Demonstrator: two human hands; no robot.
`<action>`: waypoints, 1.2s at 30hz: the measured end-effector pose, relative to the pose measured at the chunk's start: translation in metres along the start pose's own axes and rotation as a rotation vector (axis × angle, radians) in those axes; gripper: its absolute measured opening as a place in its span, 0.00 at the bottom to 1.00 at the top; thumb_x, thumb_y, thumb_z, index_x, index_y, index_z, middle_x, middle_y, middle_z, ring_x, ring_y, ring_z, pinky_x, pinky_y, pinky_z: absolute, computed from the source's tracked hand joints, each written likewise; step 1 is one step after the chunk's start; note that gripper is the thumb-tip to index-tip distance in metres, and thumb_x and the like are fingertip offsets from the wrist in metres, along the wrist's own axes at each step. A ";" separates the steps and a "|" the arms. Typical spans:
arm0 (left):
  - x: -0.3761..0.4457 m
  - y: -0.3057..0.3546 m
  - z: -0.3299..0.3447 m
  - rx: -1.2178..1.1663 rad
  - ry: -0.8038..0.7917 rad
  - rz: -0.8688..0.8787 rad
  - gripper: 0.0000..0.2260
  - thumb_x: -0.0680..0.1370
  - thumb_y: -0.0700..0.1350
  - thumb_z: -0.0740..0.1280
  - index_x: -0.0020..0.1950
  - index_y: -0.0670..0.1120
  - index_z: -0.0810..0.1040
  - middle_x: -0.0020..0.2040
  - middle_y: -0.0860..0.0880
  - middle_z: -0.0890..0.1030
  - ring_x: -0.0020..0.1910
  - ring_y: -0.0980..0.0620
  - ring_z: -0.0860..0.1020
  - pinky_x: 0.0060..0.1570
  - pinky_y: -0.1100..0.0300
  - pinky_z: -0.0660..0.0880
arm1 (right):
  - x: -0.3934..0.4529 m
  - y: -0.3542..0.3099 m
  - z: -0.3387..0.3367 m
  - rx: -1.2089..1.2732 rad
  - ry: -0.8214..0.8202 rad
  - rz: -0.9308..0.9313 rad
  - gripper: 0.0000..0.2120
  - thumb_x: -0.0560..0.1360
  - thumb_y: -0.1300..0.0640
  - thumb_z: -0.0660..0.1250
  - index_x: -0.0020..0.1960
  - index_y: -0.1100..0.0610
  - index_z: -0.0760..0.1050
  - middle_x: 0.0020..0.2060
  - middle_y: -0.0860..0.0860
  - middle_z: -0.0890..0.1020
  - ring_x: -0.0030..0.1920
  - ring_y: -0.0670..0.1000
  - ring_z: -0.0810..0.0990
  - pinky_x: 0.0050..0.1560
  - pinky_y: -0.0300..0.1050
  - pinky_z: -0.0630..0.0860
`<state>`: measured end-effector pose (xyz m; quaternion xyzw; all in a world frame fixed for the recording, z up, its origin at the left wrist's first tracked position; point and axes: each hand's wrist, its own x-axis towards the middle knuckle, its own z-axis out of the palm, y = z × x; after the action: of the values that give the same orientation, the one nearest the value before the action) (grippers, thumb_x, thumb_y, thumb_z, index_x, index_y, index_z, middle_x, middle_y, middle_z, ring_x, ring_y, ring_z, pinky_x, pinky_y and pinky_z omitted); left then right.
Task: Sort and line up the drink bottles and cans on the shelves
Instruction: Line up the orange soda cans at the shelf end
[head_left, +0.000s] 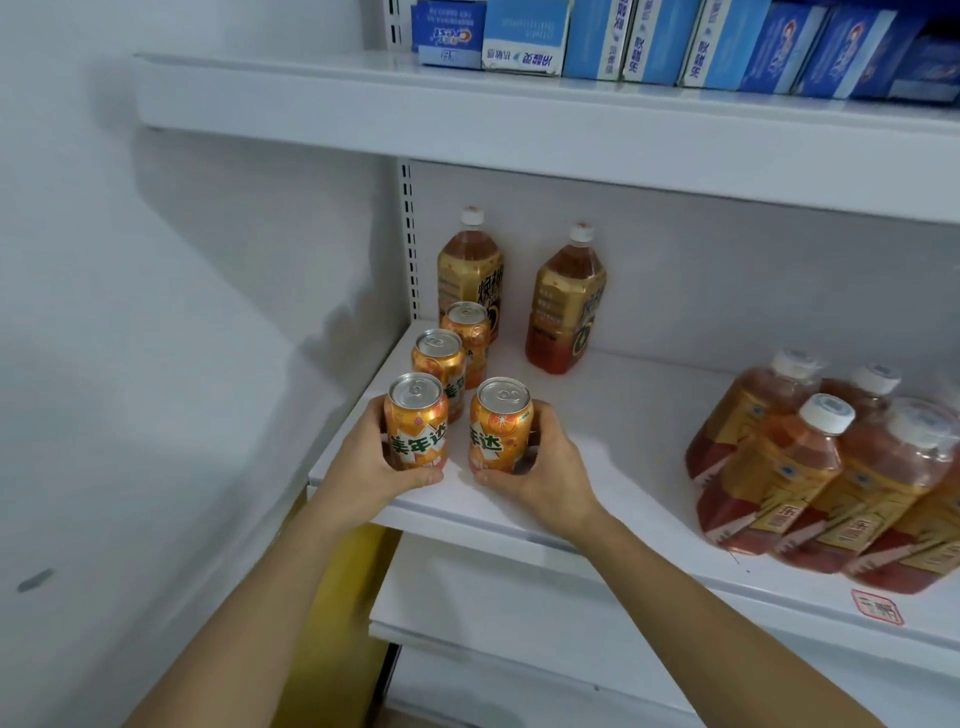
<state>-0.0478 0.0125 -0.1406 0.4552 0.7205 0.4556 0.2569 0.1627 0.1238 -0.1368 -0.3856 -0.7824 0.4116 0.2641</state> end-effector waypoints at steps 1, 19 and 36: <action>-0.001 -0.001 -0.002 -0.008 -0.005 -0.001 0.40 0.65 0.45 0.84 0.69 0.59 0.65 0.64 0.61 0.76 0.64 0.55 0.76 0.66 0.47 0.77 | 0.000 0.002 -0.001 0.014 -0.005 -0.007 0.42 0.65 0.46 0.83 0.72 0.47 0.64 0.65 0.44 0.78 0.61 0.46 0.79 0.59 0.43 0.81; 0.000 -0.010 -0.006 -0.041 -0.057 0.012 0.38 0.67 0.52 0.82 0.73 0.58 0.68 0.68 0.57 0.78 0.68 0.55 0.77 0.68 0.44 0.75 | 0.002 0.009 -0.003 -0.002 -0.092 -0.078 0.38 0.68 0.46 0.81 0.74 0.47 0.68 0.58 0.35 0.77 0.52 0.28 0.75 0.50 0.21 0.70; -0.014 -0.017 -0.004 0.904 -0.127 0.019 0.42 0.77 0.74 0.44 0.84 0.50 0.42 0.85 0.48 0.46 0.83 0.51 0.43 0.81 0.43 0.45 | 0.003 0.011 0.002 -0.123 -0.071 -0.088 0.34 0.69 0.40 0.78 0.71 0.49 0.73 0.62 0.43 0.82 0.56 0.43 0.78 0.52 0.30 0.71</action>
<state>-0.0512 -0.0043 -0.1544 0.5554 0.8257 0.0688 0.0716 0.1637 0.1293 -0.1473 -0.3513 -0.8312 0.3645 0.2298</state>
